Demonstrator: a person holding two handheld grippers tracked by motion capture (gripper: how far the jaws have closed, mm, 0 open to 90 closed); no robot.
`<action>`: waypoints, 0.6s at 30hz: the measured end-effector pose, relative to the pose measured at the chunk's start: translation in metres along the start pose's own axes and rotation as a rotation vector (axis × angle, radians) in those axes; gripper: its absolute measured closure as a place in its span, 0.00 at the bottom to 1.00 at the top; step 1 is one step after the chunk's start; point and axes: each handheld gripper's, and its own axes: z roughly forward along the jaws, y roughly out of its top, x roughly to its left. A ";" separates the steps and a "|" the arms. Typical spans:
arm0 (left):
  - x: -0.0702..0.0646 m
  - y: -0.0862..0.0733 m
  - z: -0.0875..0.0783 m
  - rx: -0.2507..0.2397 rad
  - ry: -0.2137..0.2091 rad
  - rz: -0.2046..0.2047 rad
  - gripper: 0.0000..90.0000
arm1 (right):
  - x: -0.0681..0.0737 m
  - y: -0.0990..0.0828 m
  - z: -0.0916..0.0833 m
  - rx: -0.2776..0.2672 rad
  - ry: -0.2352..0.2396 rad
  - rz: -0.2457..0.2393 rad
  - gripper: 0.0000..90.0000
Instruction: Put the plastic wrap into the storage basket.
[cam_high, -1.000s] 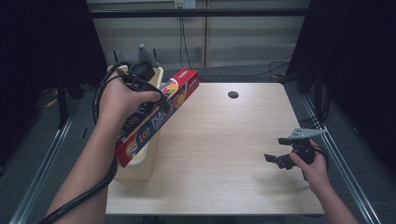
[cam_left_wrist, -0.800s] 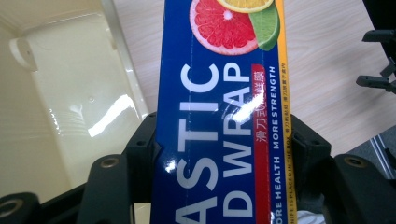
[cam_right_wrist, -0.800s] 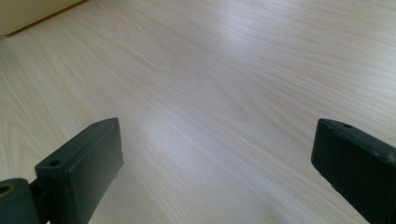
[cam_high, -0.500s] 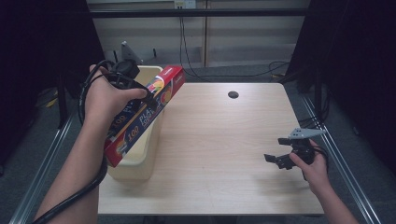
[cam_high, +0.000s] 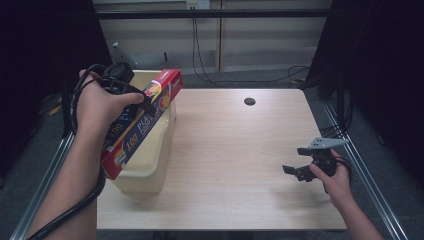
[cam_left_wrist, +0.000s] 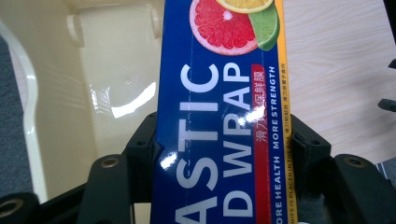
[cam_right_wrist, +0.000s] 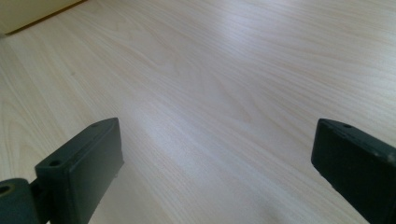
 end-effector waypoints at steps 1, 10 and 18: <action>0.001 0.000 0.000 0.000 0.003 -0.012 0.45 | 0.000 0.000 0.000 0.000 -0.002 -0.001 0.02; 0.011 -0.004 -0.004 -0.010 0.032 -0.047 0.45 | 0.000 0.000 0.001 0.001 -0.006 -0.001 0.02; 0.022 -0.006 -0.003 -0.016 0.055 -0.084 0.45 | 0.001 0.000 0.001 -0.001 -0.004 -0.002 0.02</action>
